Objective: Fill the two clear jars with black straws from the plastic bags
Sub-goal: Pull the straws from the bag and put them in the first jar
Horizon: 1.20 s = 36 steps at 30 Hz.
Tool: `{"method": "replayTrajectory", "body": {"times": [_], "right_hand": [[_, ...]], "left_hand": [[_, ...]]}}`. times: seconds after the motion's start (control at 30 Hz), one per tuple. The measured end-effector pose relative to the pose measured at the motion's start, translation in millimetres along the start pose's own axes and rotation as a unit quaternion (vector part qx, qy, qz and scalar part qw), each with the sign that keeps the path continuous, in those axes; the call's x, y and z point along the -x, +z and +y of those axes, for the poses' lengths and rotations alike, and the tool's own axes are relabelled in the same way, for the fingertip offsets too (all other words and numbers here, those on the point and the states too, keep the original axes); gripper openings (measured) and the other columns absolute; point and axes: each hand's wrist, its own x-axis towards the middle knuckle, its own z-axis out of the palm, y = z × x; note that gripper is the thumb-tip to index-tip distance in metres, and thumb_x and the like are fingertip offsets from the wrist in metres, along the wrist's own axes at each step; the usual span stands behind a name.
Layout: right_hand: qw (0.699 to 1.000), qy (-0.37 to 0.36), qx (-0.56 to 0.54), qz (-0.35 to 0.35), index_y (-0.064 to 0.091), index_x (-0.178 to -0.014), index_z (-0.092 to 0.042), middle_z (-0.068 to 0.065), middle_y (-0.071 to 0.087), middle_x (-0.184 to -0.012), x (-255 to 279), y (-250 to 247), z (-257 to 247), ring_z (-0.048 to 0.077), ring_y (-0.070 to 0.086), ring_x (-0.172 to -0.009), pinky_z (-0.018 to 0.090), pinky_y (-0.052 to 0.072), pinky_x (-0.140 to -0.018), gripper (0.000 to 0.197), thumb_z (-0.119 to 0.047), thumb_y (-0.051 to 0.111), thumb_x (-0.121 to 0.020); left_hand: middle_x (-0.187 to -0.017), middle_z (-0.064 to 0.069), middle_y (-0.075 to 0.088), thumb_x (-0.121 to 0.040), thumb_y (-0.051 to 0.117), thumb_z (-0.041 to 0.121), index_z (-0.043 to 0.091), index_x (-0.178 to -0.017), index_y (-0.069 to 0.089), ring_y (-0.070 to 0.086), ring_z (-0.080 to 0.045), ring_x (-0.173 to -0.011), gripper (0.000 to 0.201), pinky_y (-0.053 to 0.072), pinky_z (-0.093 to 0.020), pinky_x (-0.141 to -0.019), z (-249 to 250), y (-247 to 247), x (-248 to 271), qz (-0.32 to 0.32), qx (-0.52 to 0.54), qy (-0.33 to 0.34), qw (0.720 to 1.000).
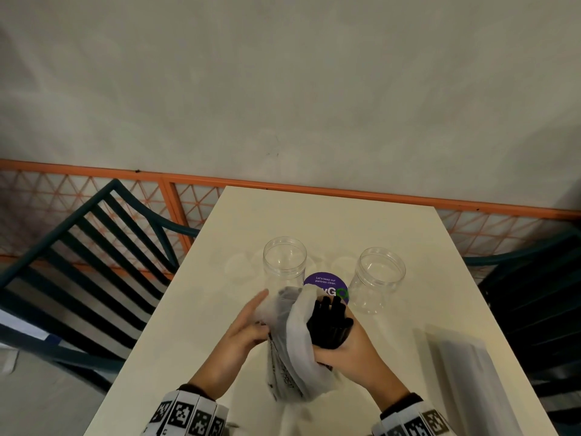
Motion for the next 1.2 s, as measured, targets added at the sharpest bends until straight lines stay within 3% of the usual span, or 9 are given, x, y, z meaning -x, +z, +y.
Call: {"method": "replayTrajectory", "body": {"times": [0.07,0.23,0.47,0.6,0.7,0.87,1.03,1.1,1.2], "right_hand": [[1.0,-0.004,0.002,-0.008,0.054,-0.113,-0.027,-0.026,0.065,-0.105,-1,1,-2,-0.002,0.06,-0.102,0.007,0.047,-0.078,0.063,-0.021,0.079,-0.055],[0.999,0.012,0.018,0.026,0.058,-0.101,-0.036,-0.021,0.069,-0.098,-2,5,4,-0.002,0.062,-0.098,0.011,0.05,-0.077,0.057,-0.036,0.081,-0.049],[0.999,0.007,0.036,-0.008,0.046,-0.11,-0.039,-0.025,0.064,-0.103,-4,9,-1,-0.009,0.056,-0.105,0.004,0.045,-0.08,0.07,-0.026,0.087,-0.054],[0.998,-0.006,0.06,-0.004,0.042,-0.111,-0.046,-0.019,0.058,-0.114,-5,10,-2,-0.008,0.052,-0.109,0.002,0.042,-0.082,0.071,-0.037,0.084,-0.054],[0.991,-0.035,0.13,0.004,0.033,-0.111,-0.055,-0.028,0.036,-0.122,-5,14,-1,-0.006,0.035,-0.12,0.008,0.035,-0.092,0.075,-0.054,0.077,-0.05],[0.986,-0.018,0.16,-0.05,0.011,-0.102,-0.08,-0.037,0.009,-0.122,2,12,2,0.003,0.021,-0.123,0.023,0.025,-0.105,0.091,-0.058,0.077,-0.044],[0.989,0.038,0.083,-0.12,0.031,-0.124,-0.053,-0.018,0.043,-0.133,11,14,21,-0.004,0.041,-0.125,0.023,0.037,-0.107,0.092,-0.044,0.088,-0.052],[0.984,0.053,0.081,-0.151,0.026,-0.134,-0.042,-0.015,0.041,-0.138,11,12,27,-0.001,0.039,-0.128,0.029,0.036,-0.11,0.103,-0.038,0.089,-0.053],[0.978,0.065,0.085,-0.177,0.031,-0.135,-0.039,-0.015,0.047,-0.136,7,5,30,0.001,0.042,-0.127,0.035,0.036,-0.111,0.097,-0.033,0.088,-0.057]], "left_hand": [[-0.114,0.002,0.069,-0.063,0.07,0.034,0.02,-0.122,0.055,0.062,-0.01,-0.108,0.062,0.052,-0.02,-0.086,-1,0,0,-0.008,-0.049,0.023,0.998],[-0.072,-0.007,0.065,-0.058,0.073,0.037,0.003,-0.076,0.066,0.057,-0.02,-0.073,0.039,0.048,-0.02,-0.067,-10,-3,-5,0.133,-0.071,0.056,0.987],[-0.069,-0.008,0.057,-0.092,0.044,0.009,0.007,-0.082,0.051,0.052,-0.019,-0.063,0.012,0.045,-0.026,-0.06,-1,7,-4,0.106,0.048,-0.015,0.993],[-0.097,0.003,0.067,-0.084,0.044,0.046,0.025,-0.112,0.054,0.063,-0.009,-0.09,0.037,0.047,-0.022,-0.076,9,1,-4,0.048,-0.071,0.013,0.996],[-0.08,0.005,0.069,-0.079,0.063,0.046,0.015,-0.09,0.065,0.063,-0.005,-0.074,0.032,0.047,-0.016,-0.068,20,8,-3,0.064,-0.134,0.033,0.988],[-0.065,-0.006,0.055,-0.091,0.051,0.02,0.003,-0.071,0.057,0.052,-0.018,-0.067,0.027,0.043,-0.025,-0.067,13,4,-5,0.142,-0.069,0.006,0.987],[-0.076,-0.007,0.057,-0.09,0.044,0.022,0.016,-0.07,0.059,0.058,-0.014,-0.07,0.026,0.042,-0.035,-0.077,-8,2,-5,0.196,-0.021,-0.054,0.979],[-0.09,-0.011,0.059,-0.094,0.041,0.02,0.02,-0.086,0.057,0.058,-0.019,-0.084,0.017,0.043,-0.04,-0.085,-11,1,-4,0.205,-0.011,-0.048,0.978],[-0.082,-0.011,0.063,-0.096,0.036,0.012,0.025,-0.104,0.046,0.06,-0.021,-0.078,0.018,0.048,-0.034,-0.068,-4,1,-3,0.2,0.027,-0.02,0.979]]}}
